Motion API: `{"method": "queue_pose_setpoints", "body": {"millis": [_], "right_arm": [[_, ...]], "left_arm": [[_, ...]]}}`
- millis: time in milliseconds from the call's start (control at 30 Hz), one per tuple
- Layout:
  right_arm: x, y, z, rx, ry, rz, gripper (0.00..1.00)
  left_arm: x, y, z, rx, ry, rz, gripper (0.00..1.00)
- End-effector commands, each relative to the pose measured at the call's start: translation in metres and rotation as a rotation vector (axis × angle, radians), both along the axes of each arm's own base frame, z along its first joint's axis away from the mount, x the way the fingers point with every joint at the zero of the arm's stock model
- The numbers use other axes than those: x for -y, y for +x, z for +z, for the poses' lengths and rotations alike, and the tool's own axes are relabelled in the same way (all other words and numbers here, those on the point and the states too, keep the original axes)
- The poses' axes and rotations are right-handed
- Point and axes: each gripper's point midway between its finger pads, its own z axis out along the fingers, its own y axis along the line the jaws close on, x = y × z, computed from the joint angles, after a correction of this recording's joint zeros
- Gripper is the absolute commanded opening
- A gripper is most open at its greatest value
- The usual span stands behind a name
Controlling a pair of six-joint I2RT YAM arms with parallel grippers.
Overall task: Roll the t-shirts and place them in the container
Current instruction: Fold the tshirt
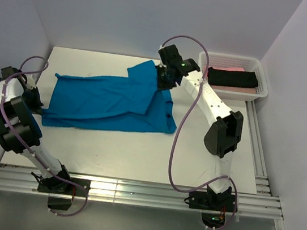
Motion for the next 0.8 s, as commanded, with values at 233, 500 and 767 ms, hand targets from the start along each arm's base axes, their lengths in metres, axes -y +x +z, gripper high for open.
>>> {"method": "queue_pose_setpoints", "body": {"millis": [233,500,767], "right_arm": [[-0.007,0.031,0.028,0.107,0.015,0.003,0.00],[-0.011,0.048,0.026,0.132,0.071,-0.031,0.60],[0.002,0.006,0.017,0.094,0.132,-0.041,0.71]], "left_arm": [[-0.001,0.014,0.004,0.032,0.009,-0.016,0.01],[-0.003,0.021,0.017,0.074,0.063,-0.035,0.71],[0.006,0.019,0.055,0.200,0.130,-0.129,0.87]]}}
